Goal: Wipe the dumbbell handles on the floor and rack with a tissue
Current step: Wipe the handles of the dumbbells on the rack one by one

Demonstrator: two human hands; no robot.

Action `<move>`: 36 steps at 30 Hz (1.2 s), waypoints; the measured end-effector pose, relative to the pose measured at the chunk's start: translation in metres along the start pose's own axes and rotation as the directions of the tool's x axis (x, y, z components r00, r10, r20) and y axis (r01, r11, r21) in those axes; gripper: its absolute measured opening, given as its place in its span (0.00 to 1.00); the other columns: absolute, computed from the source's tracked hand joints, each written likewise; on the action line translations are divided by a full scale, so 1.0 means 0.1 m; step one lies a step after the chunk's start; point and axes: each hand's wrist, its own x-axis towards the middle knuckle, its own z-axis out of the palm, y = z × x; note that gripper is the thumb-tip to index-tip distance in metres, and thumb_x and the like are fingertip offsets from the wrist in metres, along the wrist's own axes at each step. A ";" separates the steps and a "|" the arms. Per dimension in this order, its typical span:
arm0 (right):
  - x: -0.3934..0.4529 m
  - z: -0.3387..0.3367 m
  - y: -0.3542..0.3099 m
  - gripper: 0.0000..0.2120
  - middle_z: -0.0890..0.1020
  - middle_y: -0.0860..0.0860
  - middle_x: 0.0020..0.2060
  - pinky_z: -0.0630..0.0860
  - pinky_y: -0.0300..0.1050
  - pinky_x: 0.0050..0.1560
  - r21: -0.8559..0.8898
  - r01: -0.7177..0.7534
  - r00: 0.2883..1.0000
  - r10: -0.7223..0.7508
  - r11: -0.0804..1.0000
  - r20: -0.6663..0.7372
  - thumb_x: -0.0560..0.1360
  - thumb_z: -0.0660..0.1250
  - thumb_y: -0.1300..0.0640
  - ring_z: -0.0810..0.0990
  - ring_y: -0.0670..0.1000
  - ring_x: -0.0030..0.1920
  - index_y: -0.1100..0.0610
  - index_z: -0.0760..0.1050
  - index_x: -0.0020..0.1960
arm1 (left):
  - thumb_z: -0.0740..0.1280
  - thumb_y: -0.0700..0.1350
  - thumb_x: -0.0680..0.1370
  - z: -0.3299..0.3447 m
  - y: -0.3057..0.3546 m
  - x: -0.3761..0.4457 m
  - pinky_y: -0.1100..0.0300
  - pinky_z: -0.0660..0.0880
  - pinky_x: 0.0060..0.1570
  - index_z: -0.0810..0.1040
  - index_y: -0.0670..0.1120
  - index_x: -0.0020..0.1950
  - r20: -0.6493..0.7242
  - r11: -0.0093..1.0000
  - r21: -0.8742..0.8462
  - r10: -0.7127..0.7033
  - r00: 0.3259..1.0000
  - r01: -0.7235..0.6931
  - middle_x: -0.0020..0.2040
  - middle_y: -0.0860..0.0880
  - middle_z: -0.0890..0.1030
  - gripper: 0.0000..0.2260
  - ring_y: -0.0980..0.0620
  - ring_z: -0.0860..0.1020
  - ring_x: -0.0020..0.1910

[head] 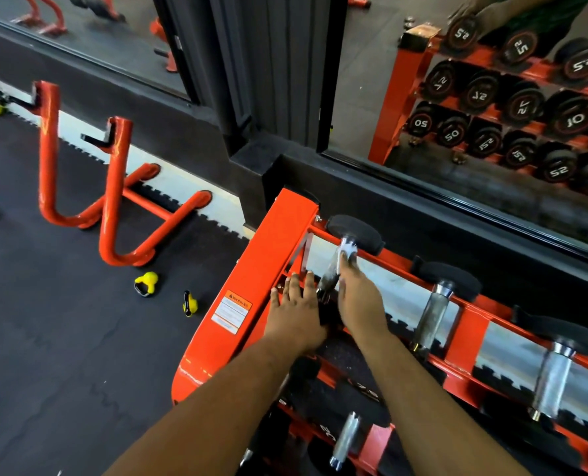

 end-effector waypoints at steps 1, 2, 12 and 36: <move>-0.08 0.04 0.09 0.30 0.66 0.56 0.77 0.72 0.55 0.68 -0.124 0.104 0.994 -0.100 0.987 0.037 0.82 0.61 0.61 0.72 0.58 0.71 0.53 0.55 0.81 | 0.65 0.61 0.78 -0.01 0.00 0.00 0.42 0.39 0.78 0.33 0.47 0.81 -0.001 1.000 -0.001 0.005 1.000 -0.005 0.82 0.38 0.40 0.47 0.42 0.41 0.82; -0.13 0.08 0.19 0.33 0.60 0.55 0.79 0.68 0.56 0.72 -0.233 0.205 0.978 -0.195 0.951 0.067 0.80 0.64 0.61 0.67 0.58 0.75 0.53 0.54 0.82 | 0.65 0.60 0.78 -0.03 0.00 0.00 0.42 0.39 0.78 0.34 0.48 0.81 0.000 1.000 -0.007 0.010 1.000 -0.010 0.82 0.38 0.41 0.47 0.41 0.42 0.82; 0.17 -0.02 0.19 0.30 0.57 0.58 0.80 0.50 0.66 0.77 -0.631 0.503 0.853 -0.457 0.591 0.252 0.81 0.60 0.57 0.52 0.56 0.81 0.58 0.55 0.81 | 0.64 0.65 0.78 -0.04 0.01 -0.02 0.42 0.39 0.77 0.33 0.47 0.81 -0.001 1.000 -0.005 0.014 1.000 -0.014 0.82 0.39 0.39 0.49 0.42 0.40 0.81; -0.11 -0.09 0.53 0.35 0.57 0.51 0.81 0.58 0.67 0.75 -0.449 0.676 0.736 -0.564 0.584 0.375 0.76 0.66 0.59 0.54 0.52 0.80 0.51 0.59 0.80 | 0.65 0.62 0.77 -0.01 -0.01 -0.02 0.42 0.40 0.79 0.36 0.48 0.82 -0.034 0.999 -0.032 0.029 0.999 -0.030 0.83 0.40 0.41 0.47 0.43 0.41 0.82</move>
